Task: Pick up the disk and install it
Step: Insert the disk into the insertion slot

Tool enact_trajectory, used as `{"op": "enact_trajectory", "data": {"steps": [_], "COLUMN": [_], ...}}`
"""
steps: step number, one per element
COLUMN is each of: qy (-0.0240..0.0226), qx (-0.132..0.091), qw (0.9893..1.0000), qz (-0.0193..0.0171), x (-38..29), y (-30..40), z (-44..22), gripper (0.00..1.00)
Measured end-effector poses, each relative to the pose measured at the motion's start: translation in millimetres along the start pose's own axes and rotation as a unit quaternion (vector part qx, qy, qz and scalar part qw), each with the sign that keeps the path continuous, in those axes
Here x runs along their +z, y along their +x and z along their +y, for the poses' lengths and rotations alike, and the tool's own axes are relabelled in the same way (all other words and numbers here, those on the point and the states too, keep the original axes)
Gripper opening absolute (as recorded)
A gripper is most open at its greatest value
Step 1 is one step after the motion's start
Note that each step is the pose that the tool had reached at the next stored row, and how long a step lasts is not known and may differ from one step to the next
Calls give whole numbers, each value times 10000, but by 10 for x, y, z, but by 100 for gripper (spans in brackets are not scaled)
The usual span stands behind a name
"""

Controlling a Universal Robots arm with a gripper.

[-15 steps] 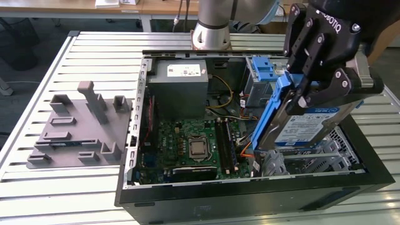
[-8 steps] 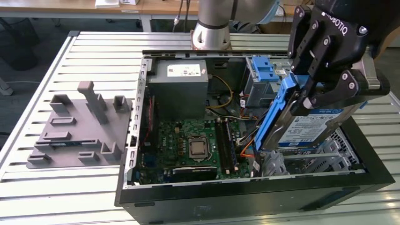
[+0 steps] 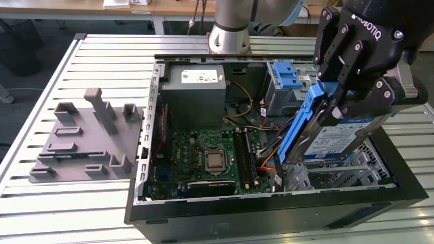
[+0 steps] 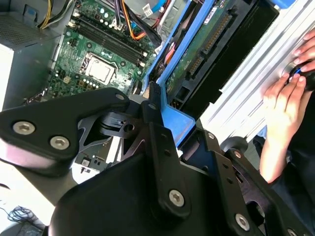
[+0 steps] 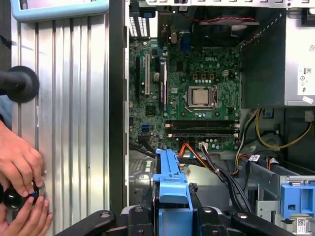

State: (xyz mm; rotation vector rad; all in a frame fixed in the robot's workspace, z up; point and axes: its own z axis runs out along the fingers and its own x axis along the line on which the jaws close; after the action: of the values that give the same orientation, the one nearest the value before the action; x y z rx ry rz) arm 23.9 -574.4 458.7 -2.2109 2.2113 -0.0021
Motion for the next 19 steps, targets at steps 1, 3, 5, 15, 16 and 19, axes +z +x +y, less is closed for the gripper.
{"op": "enact_trajectory", "data": {"steps": [1, 3, 5, 15, 16, 19], "qy": [0, -1, -1, 0, 0, -6], "qx": [-4, -3, 4, 67, 67, 67], "qw": [10000, 10000, 10000, 10000, 10000, 10000], "qz": [0, 1, 0, 1, 1, 1], "x": [5, 10, 17, 48, 50, 62], "y": [0, 0, 0, 0, 0, -2], "z": [-18, -64, -104, -196, -209, -280], "gripper": [36, 36, 36, 36, 36, 36]}}
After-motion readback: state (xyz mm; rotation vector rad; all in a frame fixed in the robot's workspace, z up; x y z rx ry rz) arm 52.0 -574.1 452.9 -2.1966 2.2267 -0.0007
